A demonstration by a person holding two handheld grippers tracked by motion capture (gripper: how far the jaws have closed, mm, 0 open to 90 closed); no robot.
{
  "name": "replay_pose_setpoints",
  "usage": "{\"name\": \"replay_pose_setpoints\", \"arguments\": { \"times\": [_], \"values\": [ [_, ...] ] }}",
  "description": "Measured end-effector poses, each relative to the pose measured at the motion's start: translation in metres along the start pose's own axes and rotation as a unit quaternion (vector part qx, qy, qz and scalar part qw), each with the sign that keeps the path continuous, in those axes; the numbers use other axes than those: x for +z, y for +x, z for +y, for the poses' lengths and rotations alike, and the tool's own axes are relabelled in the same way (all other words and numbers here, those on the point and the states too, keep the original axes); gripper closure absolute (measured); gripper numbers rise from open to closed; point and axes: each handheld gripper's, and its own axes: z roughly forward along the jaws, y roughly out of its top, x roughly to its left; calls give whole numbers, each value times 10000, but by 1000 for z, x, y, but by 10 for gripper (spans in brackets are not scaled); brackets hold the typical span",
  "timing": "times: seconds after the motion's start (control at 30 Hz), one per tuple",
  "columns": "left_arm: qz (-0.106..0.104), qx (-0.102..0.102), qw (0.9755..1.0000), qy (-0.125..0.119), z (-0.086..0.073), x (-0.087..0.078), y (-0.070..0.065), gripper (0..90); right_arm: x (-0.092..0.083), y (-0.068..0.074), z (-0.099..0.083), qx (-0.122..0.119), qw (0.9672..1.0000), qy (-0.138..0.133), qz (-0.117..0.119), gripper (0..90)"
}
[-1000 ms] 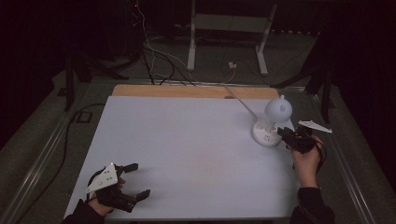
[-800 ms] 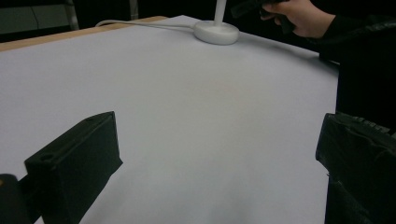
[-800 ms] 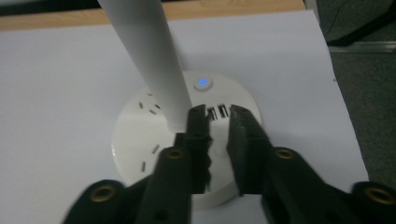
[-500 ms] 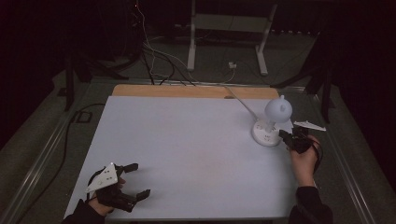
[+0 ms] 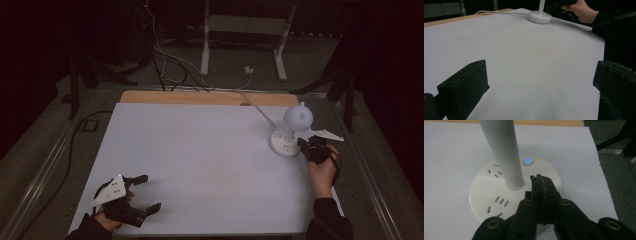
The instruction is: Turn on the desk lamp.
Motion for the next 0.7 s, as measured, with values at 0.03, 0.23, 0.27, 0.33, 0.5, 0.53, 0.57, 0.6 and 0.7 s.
{"name": "replay_pose_setpoints", "arguments": {
  "times": [0.03,0.23,0.27,0.33,0.5,0.53,0.57,0.6,0.7],
  "values": [
    [2,0,10000,0,0,0,0,4,0,0,-1,6,10000,-30,-8,900],
    [3,0,10000,0,0,0,0,4,4,0,-4,-32,10000,-4,-70,900],
    [0,3,10000,8,0,0,0,4,4,0,-4,-9,10000,11,-47,900],
    [-1,9,10000,11,0,0,0,4,5,0,-5,-35,10000,24,-57,900],
    [-2,14,10000,20,0,0,0,4,5,-2,-5,31,10000,32,-20,900],
    [0,12,10000,15,0,0,0,4,6,-2,-5,21,10000,32,-20,900],
    [-2,-1,10000,5,0,0,0,4,6,-2,-5,25,10000,29,-21,900],
    [-3,-11,10000,0,0,0,0,4,5,-2,-5,30,10000,27,-24,900],
    [-3,9,10000,21,0,0,0,4,6,-2,-5,23,10000,33,-14,900]
  ]
}}
